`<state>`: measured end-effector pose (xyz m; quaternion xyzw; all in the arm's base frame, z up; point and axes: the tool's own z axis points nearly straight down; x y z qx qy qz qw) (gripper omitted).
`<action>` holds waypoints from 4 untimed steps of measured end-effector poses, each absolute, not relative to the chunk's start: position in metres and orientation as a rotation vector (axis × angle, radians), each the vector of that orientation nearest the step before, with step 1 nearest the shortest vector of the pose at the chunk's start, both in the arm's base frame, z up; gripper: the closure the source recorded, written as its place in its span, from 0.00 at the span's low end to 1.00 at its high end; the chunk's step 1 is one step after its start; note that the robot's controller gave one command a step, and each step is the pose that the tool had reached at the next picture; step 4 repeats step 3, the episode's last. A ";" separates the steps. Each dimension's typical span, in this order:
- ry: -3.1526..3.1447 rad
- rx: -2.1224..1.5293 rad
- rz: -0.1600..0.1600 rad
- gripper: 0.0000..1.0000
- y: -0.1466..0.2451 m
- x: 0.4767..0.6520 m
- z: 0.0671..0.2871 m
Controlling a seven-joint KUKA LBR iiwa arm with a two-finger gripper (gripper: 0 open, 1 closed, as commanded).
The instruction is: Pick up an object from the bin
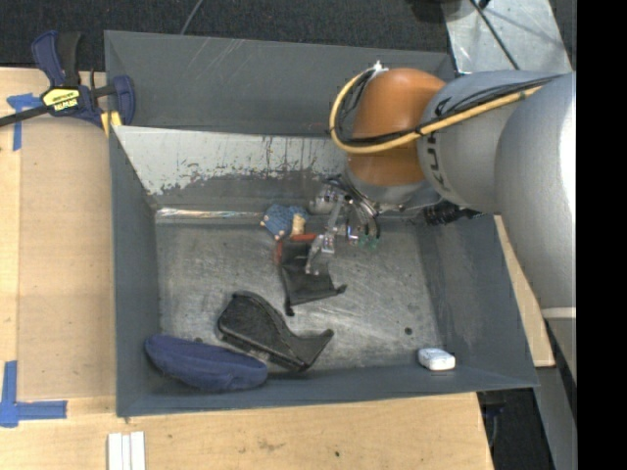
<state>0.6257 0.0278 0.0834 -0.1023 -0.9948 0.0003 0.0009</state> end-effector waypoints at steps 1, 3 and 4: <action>-3.129 -0.320 0.001 1.00 0.028 0.627 0.083; -3.001 -0.966 -0.006 1.00 0.029 0.617 0.255; -3.001 -0.966 -0.006 1.00 0.029 0.617 0.255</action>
Offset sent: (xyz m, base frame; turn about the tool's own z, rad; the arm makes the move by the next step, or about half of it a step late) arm 0.0000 0.0000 0.0000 0.0000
